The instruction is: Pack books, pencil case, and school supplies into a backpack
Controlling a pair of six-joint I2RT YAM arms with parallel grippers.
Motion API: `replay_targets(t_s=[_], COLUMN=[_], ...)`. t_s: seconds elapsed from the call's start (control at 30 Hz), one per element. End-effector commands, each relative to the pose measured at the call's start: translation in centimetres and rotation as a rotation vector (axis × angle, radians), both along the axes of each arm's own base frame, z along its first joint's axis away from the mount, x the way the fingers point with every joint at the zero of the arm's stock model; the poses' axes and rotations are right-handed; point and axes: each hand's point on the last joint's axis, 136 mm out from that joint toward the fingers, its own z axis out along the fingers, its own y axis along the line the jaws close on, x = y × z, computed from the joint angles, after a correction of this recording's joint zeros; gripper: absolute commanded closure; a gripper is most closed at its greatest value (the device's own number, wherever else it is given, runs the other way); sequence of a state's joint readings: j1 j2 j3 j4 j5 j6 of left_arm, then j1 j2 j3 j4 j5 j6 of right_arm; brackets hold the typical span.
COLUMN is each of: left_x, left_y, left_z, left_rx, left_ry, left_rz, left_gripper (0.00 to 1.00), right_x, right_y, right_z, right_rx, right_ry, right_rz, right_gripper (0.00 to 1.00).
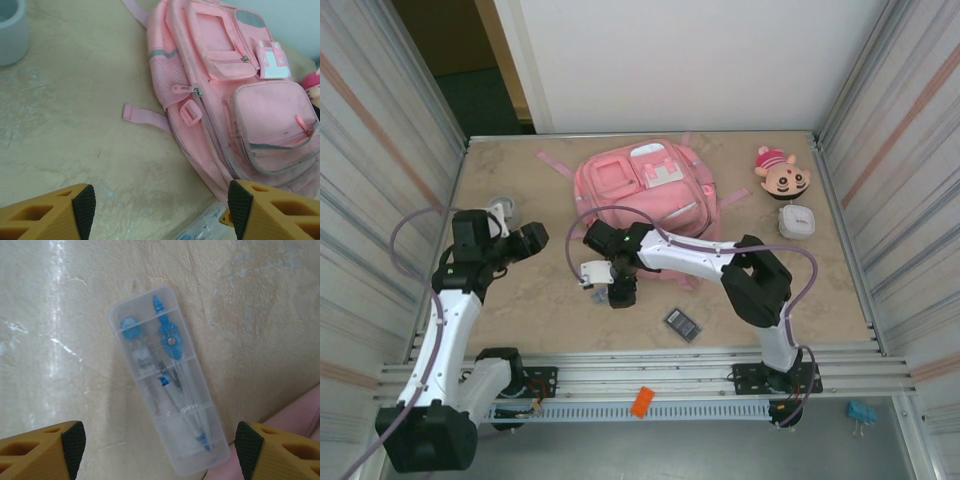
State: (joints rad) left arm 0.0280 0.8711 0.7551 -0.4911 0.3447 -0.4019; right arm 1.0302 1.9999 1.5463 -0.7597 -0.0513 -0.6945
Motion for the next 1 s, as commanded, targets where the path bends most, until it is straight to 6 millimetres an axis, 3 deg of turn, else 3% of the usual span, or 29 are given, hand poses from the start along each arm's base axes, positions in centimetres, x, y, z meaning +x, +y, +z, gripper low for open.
replay_targets(t_s=[0.0,0.37,0.5,0.63,0.77,0.97], left_x=[-1.0,-0.5,-0.4,-0.4,-0.1,2.3], left_y=[0.3,0.7,0.7,0.7,0.6,-0.3], left_z=[-1.0,-1.9,-1.9,-1.8,-1.5,0.3], left_rx=[-0.048,-0.043,-0.037,-0.030,-0.032,-0.040], left_ry=[0.045,0.077,0.080,0.077,0.062,-0.010], left_rz=[0.027,0.039,0.032,0.028,0.021,-0.034], left_gripper=[0.28,0.28,0.28,0.29,0.30,0.31], right_x=[0.8,0.7,0.2,0.1,0.6,1.7], right_y=[1.7,2.9,2.4,2.0,2.0,2.4], right_z=[-0.4,-4.3,-5.1,-4.8,-2.3,6.3], right_rx=[0.020,0.003,-0.015,-0.018,0.019,0.240], right_ry=[-0.028,0.038,0.066,0.063,0.022,-0.012], right_rz=[0.053,0.028,0.011,-0.013,-0.043,-0.237], right_gripper=[0.20,0.25,0.38,0.56,0.66,0.68])
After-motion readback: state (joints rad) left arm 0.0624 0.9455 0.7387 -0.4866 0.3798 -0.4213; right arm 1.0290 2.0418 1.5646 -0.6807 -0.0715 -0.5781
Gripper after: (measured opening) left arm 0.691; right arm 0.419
